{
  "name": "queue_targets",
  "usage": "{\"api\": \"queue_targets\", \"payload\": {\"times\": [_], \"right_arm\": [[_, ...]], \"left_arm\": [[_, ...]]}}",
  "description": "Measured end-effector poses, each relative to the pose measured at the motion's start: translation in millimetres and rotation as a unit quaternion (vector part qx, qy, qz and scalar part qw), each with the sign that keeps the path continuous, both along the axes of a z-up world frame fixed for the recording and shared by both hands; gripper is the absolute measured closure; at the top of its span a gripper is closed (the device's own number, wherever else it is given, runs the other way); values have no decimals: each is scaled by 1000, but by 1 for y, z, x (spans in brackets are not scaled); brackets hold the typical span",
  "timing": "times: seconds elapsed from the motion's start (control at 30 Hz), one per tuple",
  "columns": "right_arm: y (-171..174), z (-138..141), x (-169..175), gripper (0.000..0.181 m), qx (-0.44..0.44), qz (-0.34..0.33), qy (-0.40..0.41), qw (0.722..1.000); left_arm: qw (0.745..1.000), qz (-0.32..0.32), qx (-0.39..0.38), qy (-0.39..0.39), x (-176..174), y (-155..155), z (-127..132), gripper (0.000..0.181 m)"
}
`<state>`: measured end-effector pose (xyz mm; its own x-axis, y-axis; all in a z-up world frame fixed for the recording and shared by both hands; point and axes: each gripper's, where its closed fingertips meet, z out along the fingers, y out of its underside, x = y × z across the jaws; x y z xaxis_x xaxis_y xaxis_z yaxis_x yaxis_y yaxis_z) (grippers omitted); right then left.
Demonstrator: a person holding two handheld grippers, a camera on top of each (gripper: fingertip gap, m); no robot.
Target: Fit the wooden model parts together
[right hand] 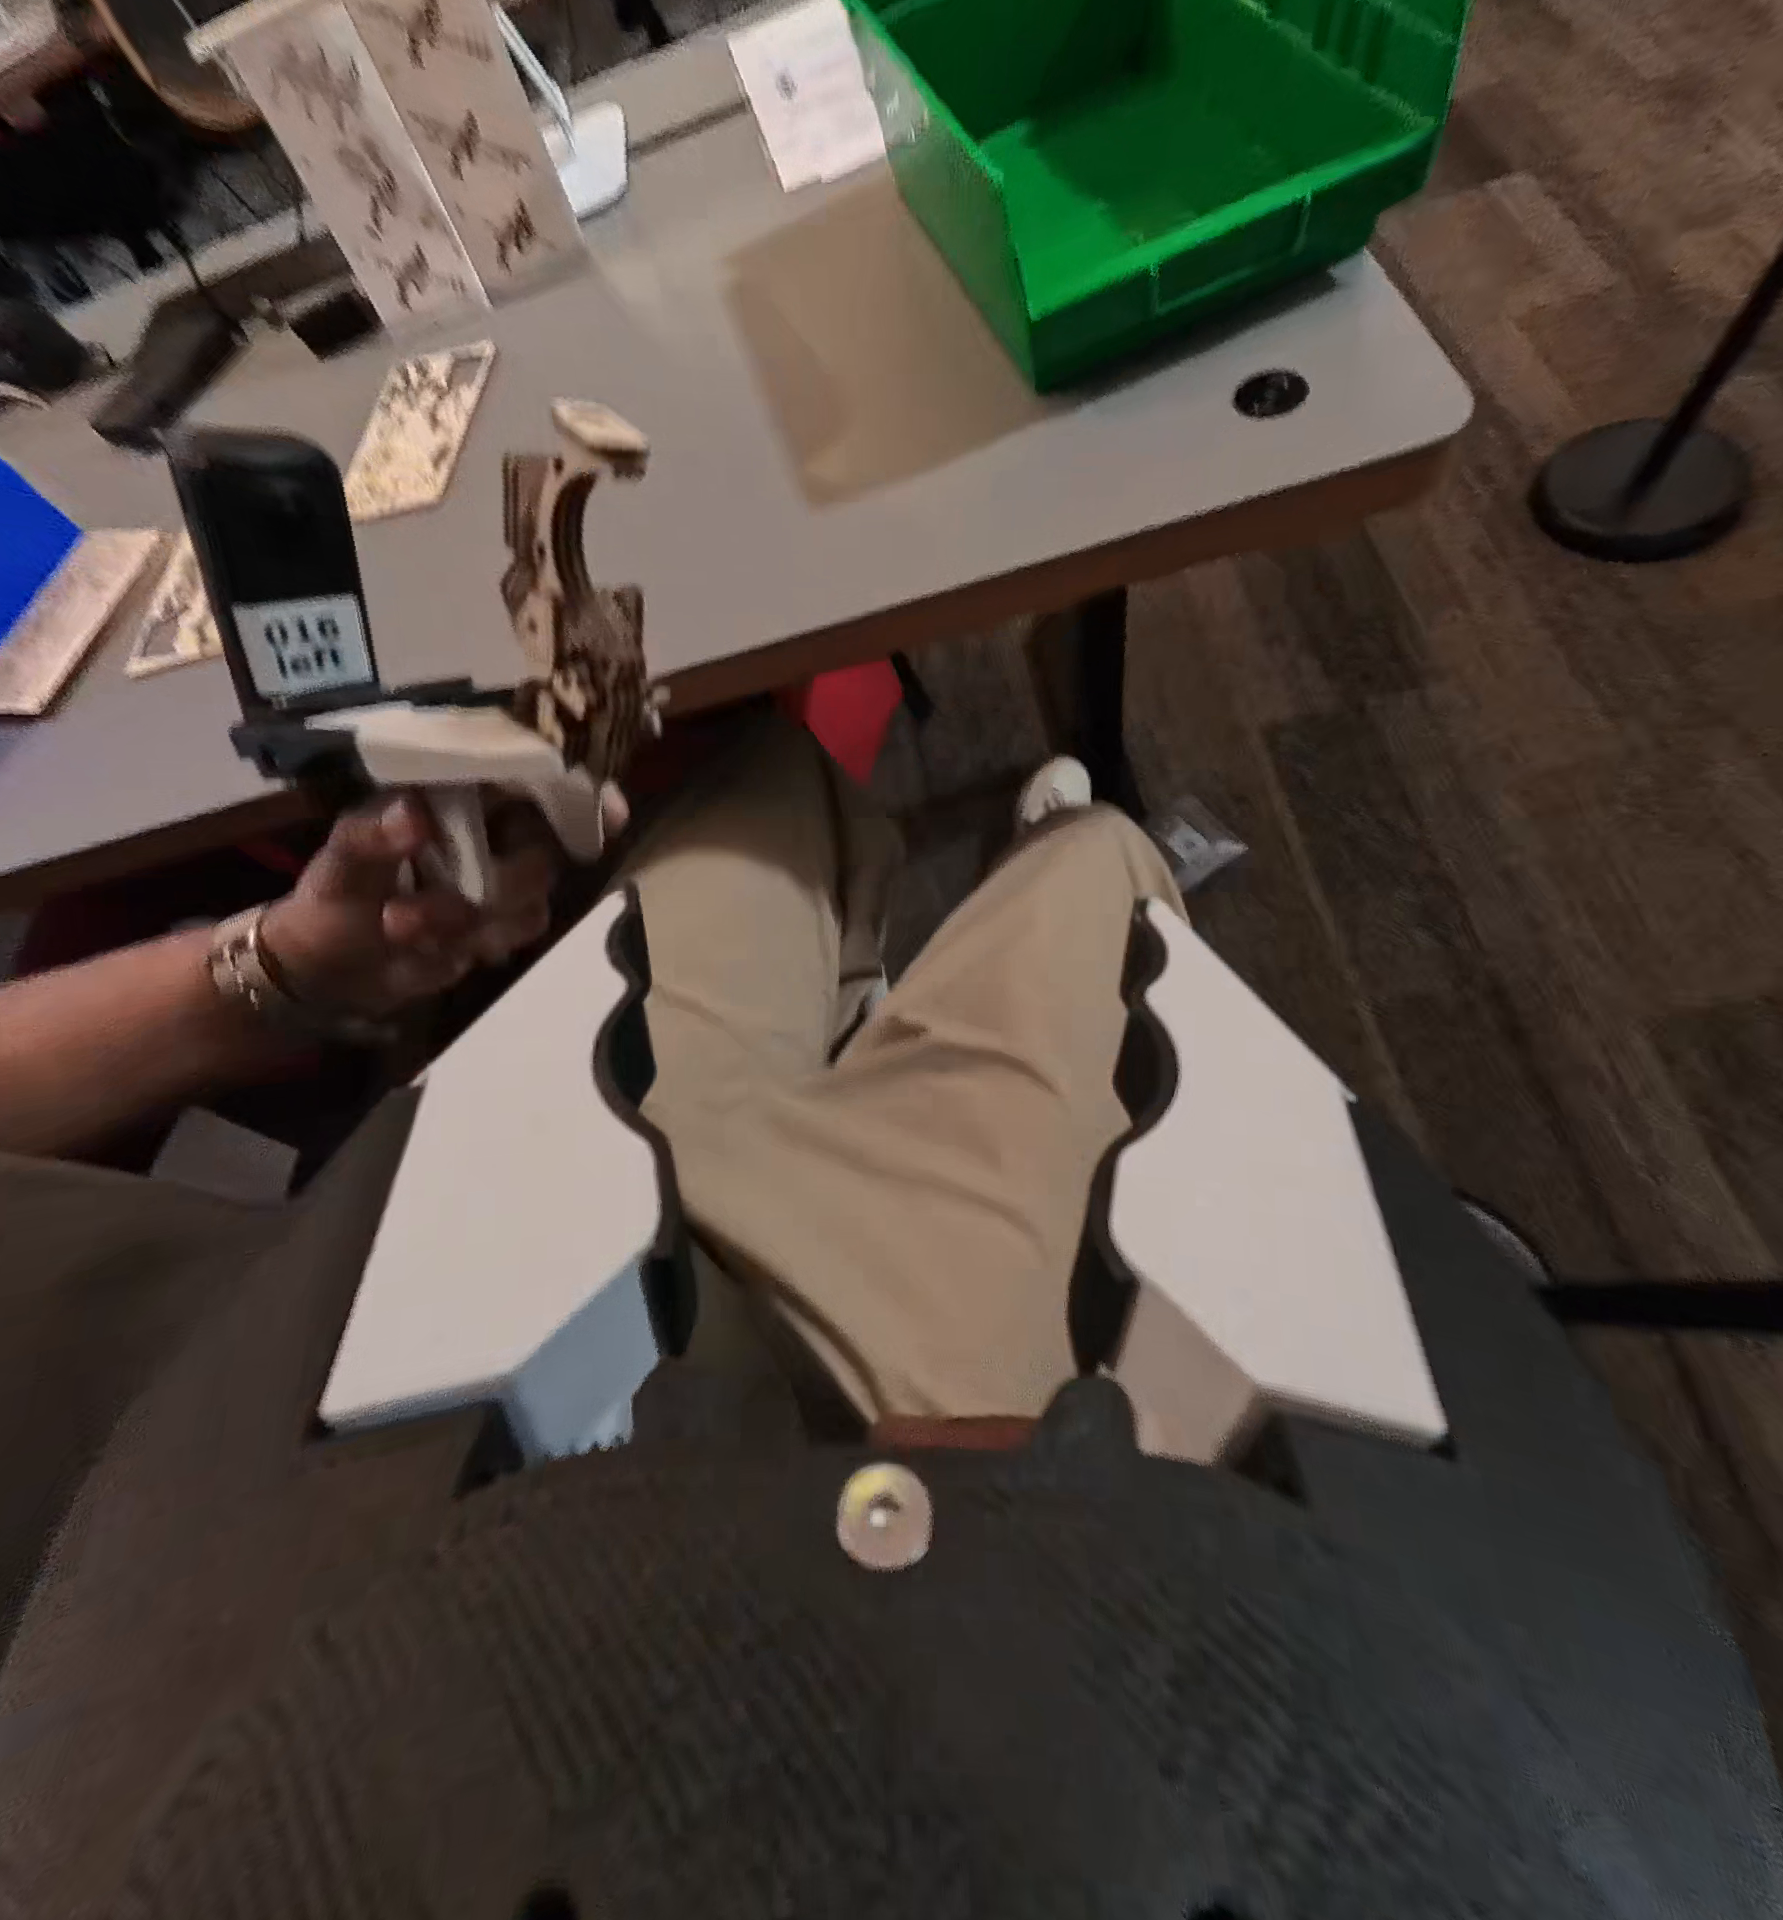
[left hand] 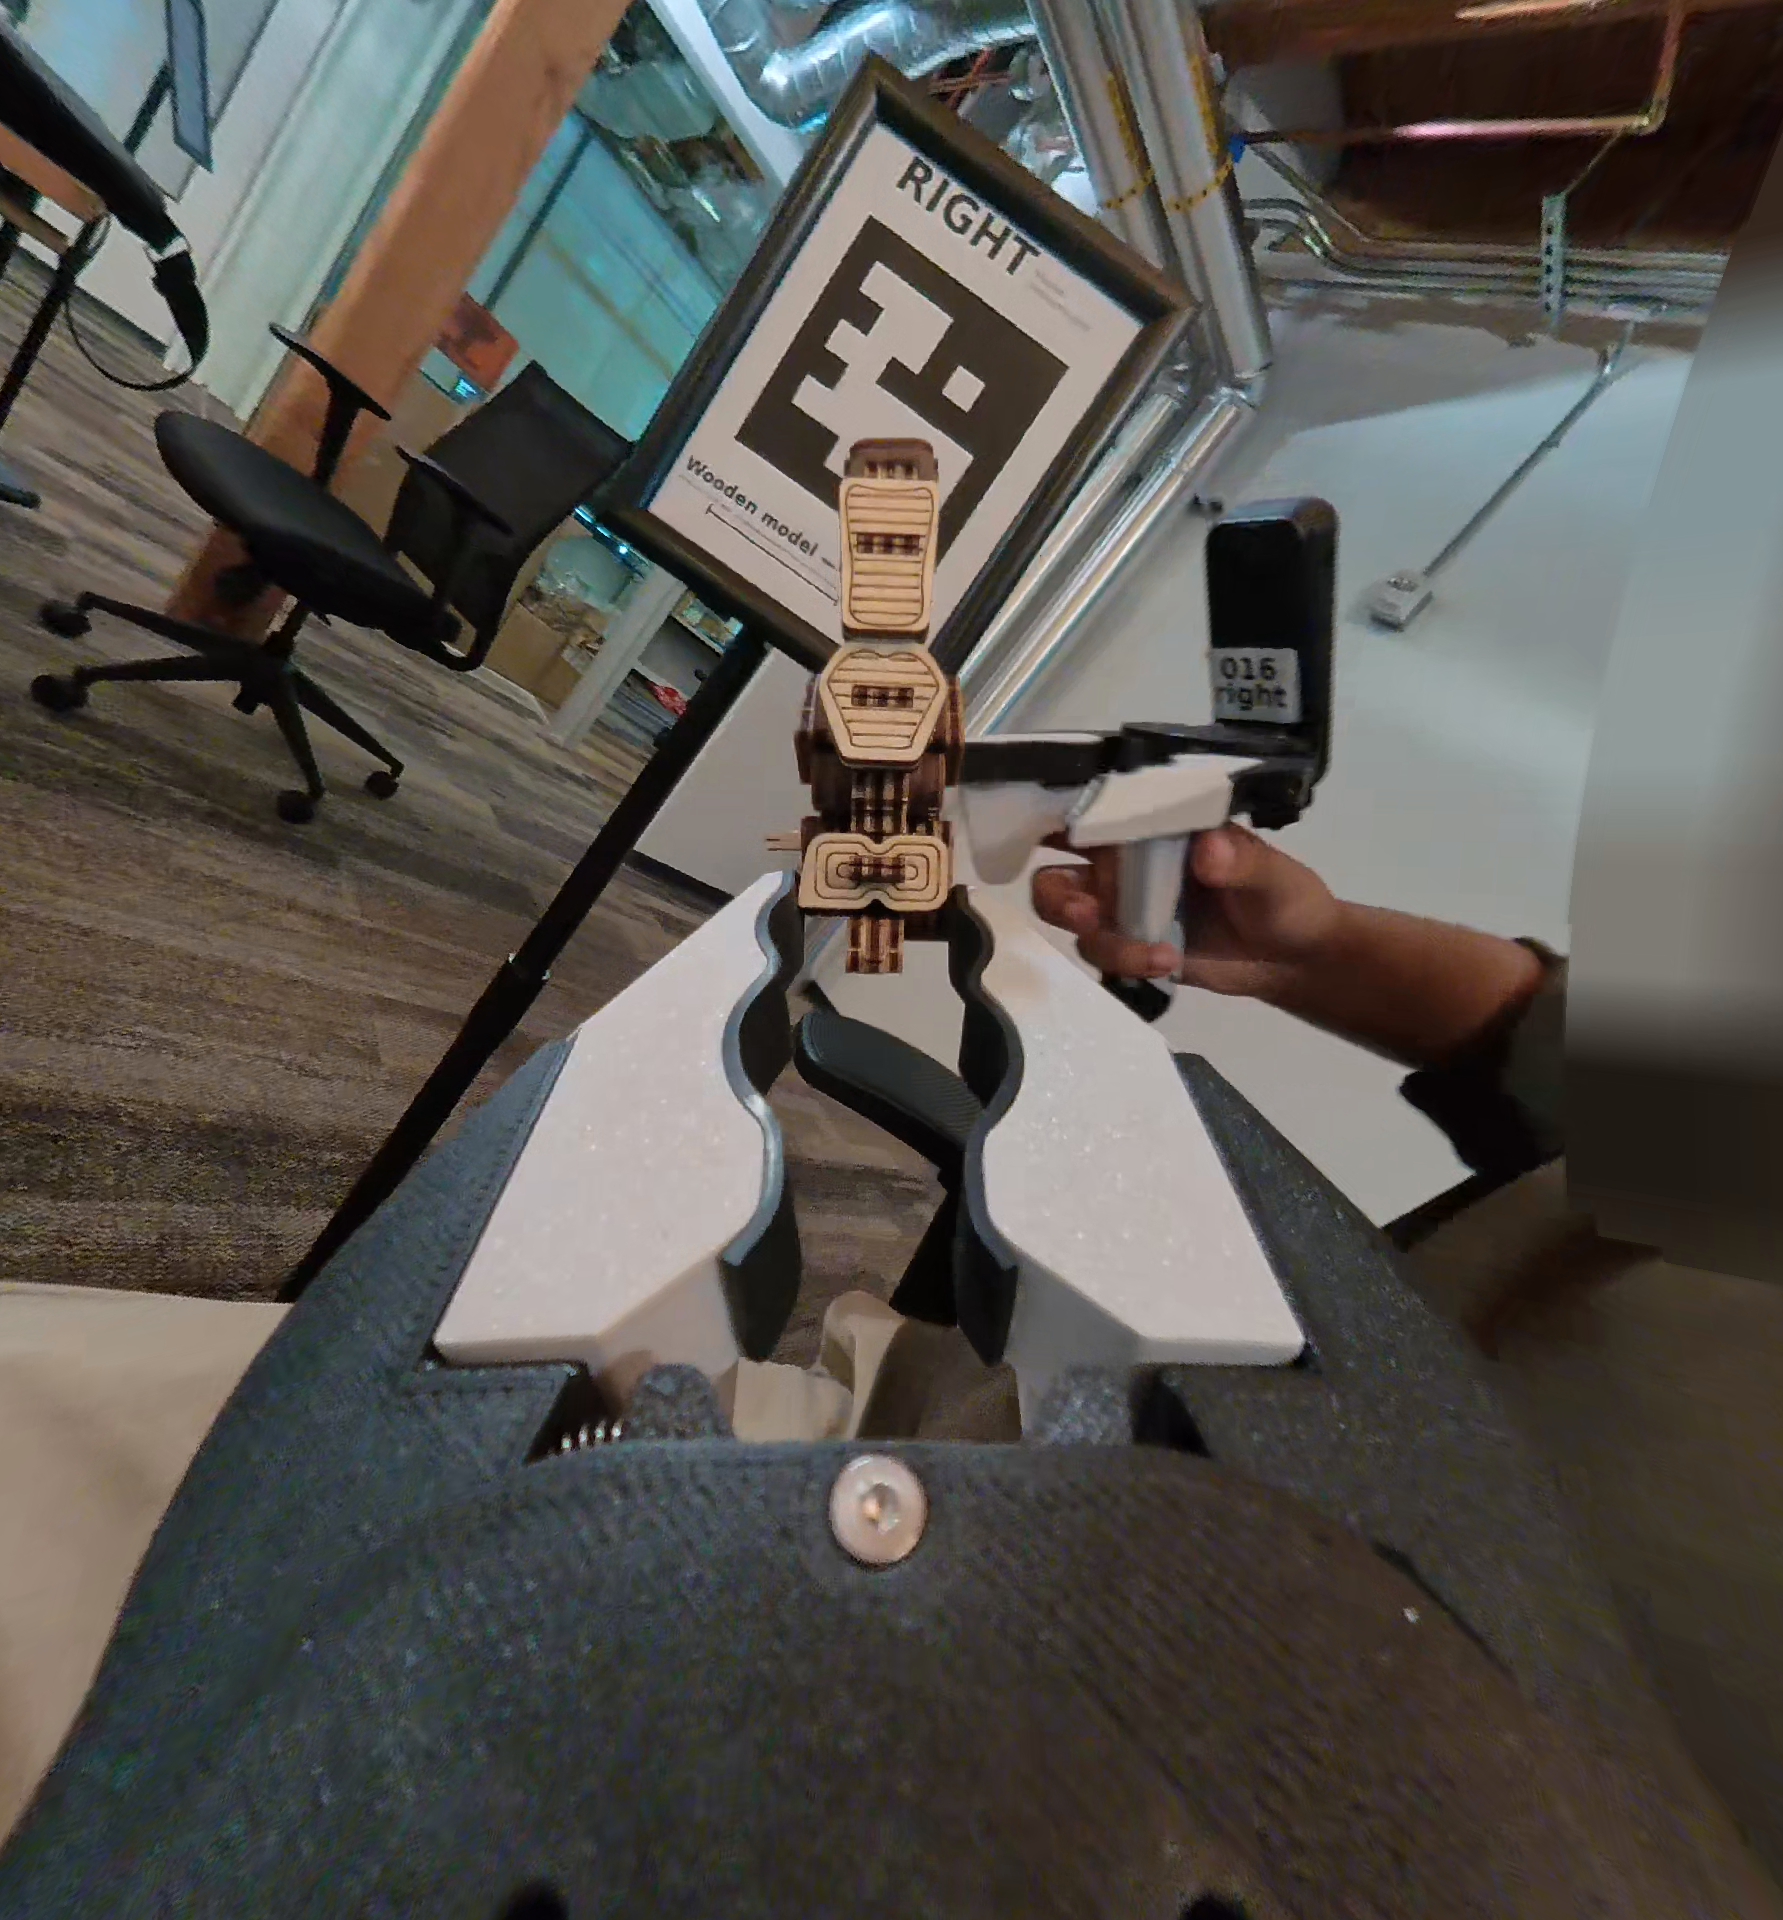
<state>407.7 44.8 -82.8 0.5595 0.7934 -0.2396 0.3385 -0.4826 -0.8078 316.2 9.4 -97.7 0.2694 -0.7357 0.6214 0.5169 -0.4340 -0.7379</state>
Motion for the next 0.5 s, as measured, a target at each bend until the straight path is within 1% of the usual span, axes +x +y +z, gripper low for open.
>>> {"api": "queue_targets", "payload": {"times": [0.03,0.1,0.2,0.27,0.37,0.43,0.5], "right_arm": [[-9,0,5,93,3,-5,-11,1000],[-21,3,0,96,1,-4,-10,1000],[-40,8,-23,94,-29,39,-14,999],[-49,12,-29,97,-16,58,-22,998],[-54,9,-33,100,13,81,-31,996],[-51,2,-35,101,19,95,-37,995],[-47,-6,-36,101,14,104,-36,994]], "left_arm": [[1000,1,6,11,0,-3,0,155],[999,11,18,34,-1,-6,-2,156],[997,26,25,65,-4,-10,-6,156],[997,39,24,69,-9,-14,-6,156],[995,64,23,75,-17,-15,-5,156],[990,90,14,107,-24,-12,-13,156],[983,132,-3,128,-41,-5,-20,156]]}}
